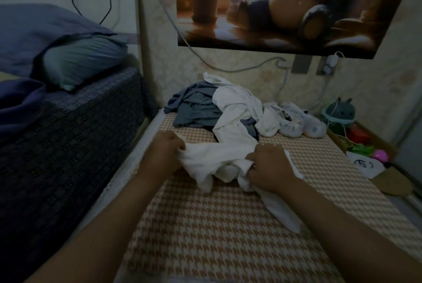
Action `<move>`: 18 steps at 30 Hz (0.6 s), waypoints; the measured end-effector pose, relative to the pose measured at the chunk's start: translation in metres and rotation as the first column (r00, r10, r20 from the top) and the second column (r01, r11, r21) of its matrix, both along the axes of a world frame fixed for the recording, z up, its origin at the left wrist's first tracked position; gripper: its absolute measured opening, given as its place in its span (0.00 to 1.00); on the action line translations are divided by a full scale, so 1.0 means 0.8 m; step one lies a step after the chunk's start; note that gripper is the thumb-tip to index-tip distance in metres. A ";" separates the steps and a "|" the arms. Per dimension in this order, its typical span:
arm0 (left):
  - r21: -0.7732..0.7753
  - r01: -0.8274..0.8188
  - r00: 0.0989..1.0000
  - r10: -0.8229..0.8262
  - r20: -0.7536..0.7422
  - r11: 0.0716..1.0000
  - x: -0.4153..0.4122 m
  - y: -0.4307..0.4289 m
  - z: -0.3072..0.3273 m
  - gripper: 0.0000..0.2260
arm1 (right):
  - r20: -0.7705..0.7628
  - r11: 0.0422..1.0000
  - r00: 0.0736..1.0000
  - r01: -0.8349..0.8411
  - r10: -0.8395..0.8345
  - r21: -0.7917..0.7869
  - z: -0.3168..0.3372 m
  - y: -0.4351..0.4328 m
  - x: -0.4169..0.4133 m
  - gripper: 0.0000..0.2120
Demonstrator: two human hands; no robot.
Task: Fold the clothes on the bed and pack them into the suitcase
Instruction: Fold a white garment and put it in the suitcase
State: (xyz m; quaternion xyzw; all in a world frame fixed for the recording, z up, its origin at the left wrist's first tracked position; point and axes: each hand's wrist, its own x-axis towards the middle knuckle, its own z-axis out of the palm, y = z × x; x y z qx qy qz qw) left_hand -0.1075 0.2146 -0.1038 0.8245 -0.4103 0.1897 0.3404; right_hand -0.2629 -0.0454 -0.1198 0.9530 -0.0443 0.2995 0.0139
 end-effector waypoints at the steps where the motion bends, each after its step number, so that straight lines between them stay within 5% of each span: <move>1: -0.103 -0.055 0.999 0.054 -0.008 0.993 -0.004 0.011 0.011 0.08 | 0.040 1.000 0.999 -0.002 0.001 0.025 0.005 -0.001 -0.003 0.16; 4: -0.106 -0.322 0.944 0.328 0.040 0.941 -0.004 0.044 0.031 0.08 | 0.048 0.980 0.998 -0.055 0.047 0.192 0.026 0.010 -0.010 0.13; 7: 0.451 -0.546 0.829 0.534 0.167 0.706 0.004 0.070 0.032 0.11 | -0.019 0.845 0.988 -0.119 0.151 0.521 0.038 0.048 -0.019 0.15; 8: 0.537 -0.501 0.850 0.503 0.157 0.679 0.002 0.074 0.030 0.13 | -0.097 0.788 0.967 -0.132 0.236 0.601 0.041 0.065 -0.022 0.13; 10: 0.513 -0.178 0.972 0.231 -0.041 0.840 -0.008 0.071 0.019 0.16 | -0.318 0.736 0.851 -0.112 0.418 0.668 0.047 0.095 -0.030 0.11; 12: 0.367 0.201 0.942 -0.077 -0.325 0.908 -0.035 0.056 0.007 0.18 | -0.435 0.683 0.712 -0.084 0.551 0.726 0.049 0.110 -0.034 0.14; 13: 0.369 0.296 0.894 -0.120 -0.431 0.881 -0.048 0.047 -0.002 0.23 | -0.421 0.663 0.714 -0.081 0.559 0.744 0.050 0.113 -0.035 0.14; 15: 0.542 0.308 0.913 -0.082 -0.400 0.782 -0.065 0.031 -0.023 0.35 | -0.327 0.683 0.819 -0.105 0.472 0.723 0.053 0.108 -0.035 0.14; 18: 0.606 0.267 0.948 -0.092 -0.304 0.749 -0.070 0.020 -0.035 0.28 | -0.447 0.870 0.867 0.032 0.221 0.492 0.053 0.081 -0.036 0.25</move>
